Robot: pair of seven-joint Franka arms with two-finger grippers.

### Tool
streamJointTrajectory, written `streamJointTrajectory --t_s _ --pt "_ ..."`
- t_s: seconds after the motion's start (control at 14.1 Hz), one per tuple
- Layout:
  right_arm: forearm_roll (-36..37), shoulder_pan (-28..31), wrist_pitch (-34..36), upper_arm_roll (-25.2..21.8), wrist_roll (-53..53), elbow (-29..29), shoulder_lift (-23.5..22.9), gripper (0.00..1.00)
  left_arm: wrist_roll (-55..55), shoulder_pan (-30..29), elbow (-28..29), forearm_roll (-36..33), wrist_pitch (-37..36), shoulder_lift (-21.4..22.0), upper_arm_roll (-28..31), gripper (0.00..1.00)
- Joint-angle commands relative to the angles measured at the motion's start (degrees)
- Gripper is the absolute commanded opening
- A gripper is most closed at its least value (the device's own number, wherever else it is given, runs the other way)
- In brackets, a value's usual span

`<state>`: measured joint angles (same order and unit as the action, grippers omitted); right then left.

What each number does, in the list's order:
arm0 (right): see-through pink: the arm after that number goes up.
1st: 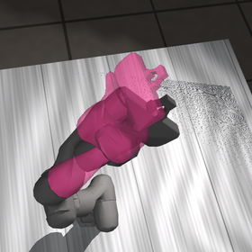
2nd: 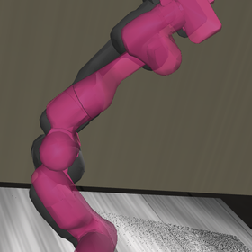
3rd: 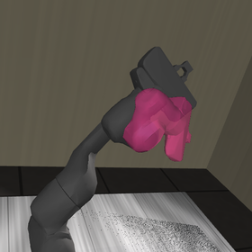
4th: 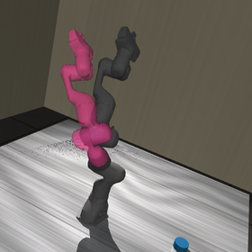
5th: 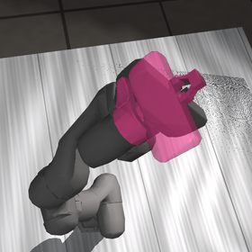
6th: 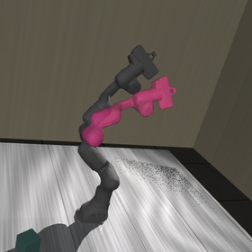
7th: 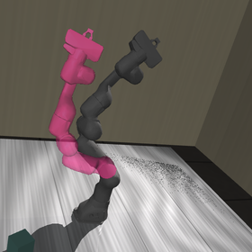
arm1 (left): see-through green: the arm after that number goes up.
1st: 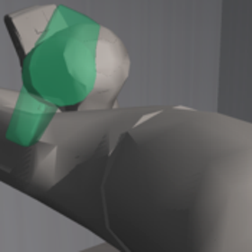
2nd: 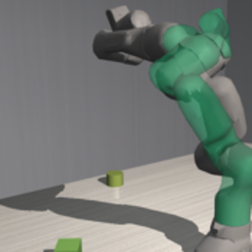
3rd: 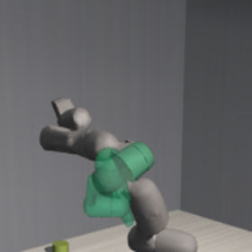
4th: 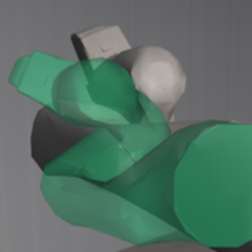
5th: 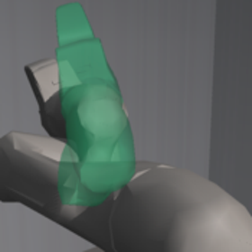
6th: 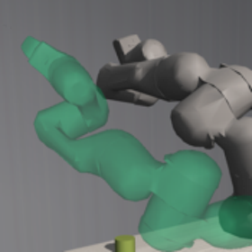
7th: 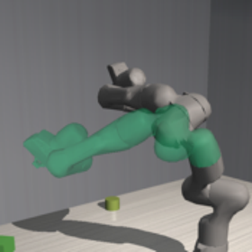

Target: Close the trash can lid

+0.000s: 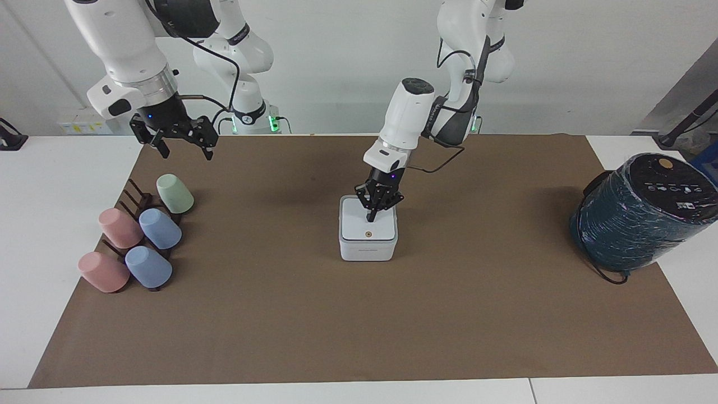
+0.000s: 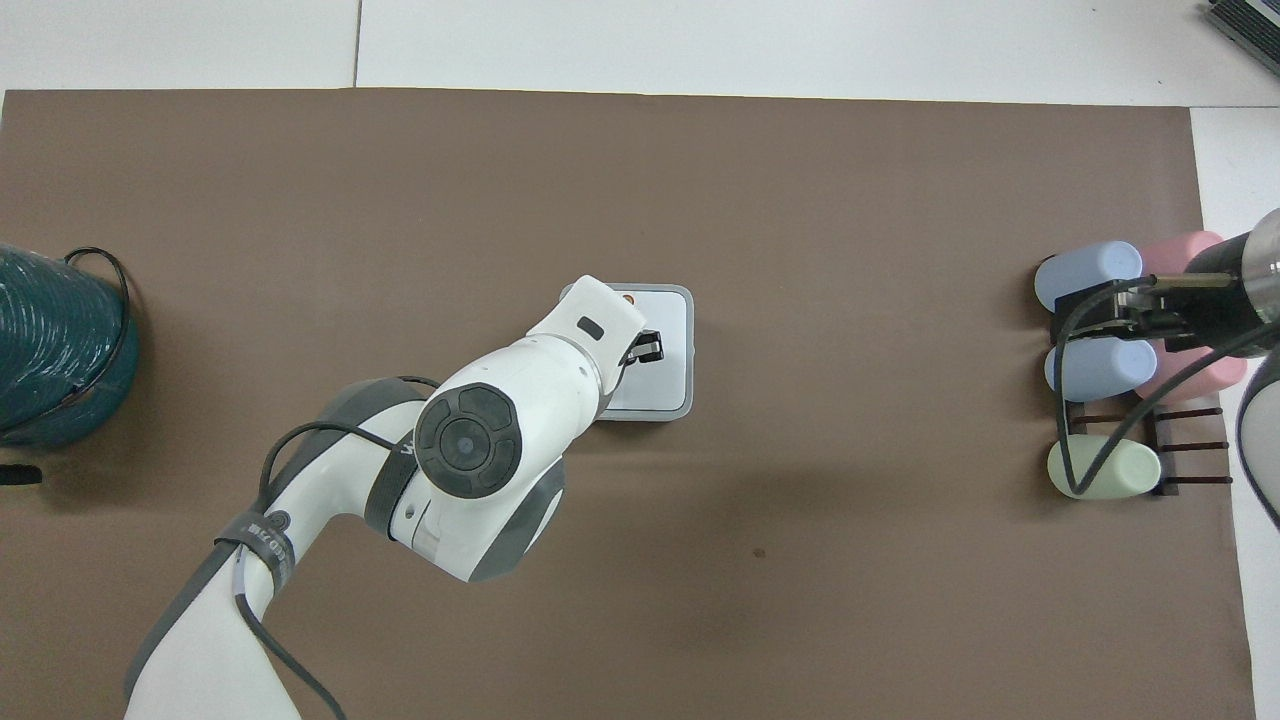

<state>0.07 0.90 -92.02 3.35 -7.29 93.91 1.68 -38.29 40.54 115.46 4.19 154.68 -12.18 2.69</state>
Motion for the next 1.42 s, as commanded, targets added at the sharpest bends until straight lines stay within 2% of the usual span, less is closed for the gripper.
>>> streamJointTrajectory --t_s 0.0,0.21,0.28,0.57,0.85,0.99,1.35 --pt "-0.3 0.4 0.0 0.2 1.2 1.3 1.2 1.00 0.5 0.6 -1.1 0.7 0.8 -2.5 0.0 0.00" --pt "-0.3 0.5 -0.1 0.2 1.2 1.2 1.2 1.00 0.8 1.2 -1.4 0.6 -0.9 -2.4 0.0 0.00" --pt "-0.3 0.4 -0.1 0.2 1.2 1.2 1.2 1.00 0.8 1.2 -3.0 0.3 -3.4 -2.4 0.0 0.00" --pt "-0.3 0.4 -0.1 0.2 1.2 1.2 1.2 1.00 4.6 -1.2 -17.9 0.4 -29.0 -2.1 0.1 0.00" --pt "-0.3 0.4 -0.1 0.2 1.2 1.3 1.2 1.00 13.3 -7.1 -27.6 0.5 -49.0 -1.4 0.4 0.00" --pt "-0.3 0.5 -0.1 0.2 1.2 1.3 1.2 1.00 19.1 -10.6 -29.4 0.2 -55.9 -0.3 1.1 0.01" --pt "-0.3 0.4 -0.1 0.2 1.2 1.2 1.2 1.00 38.2 -23.5 -29.0 0.1 -65.8 5.7 0.9 0.06"
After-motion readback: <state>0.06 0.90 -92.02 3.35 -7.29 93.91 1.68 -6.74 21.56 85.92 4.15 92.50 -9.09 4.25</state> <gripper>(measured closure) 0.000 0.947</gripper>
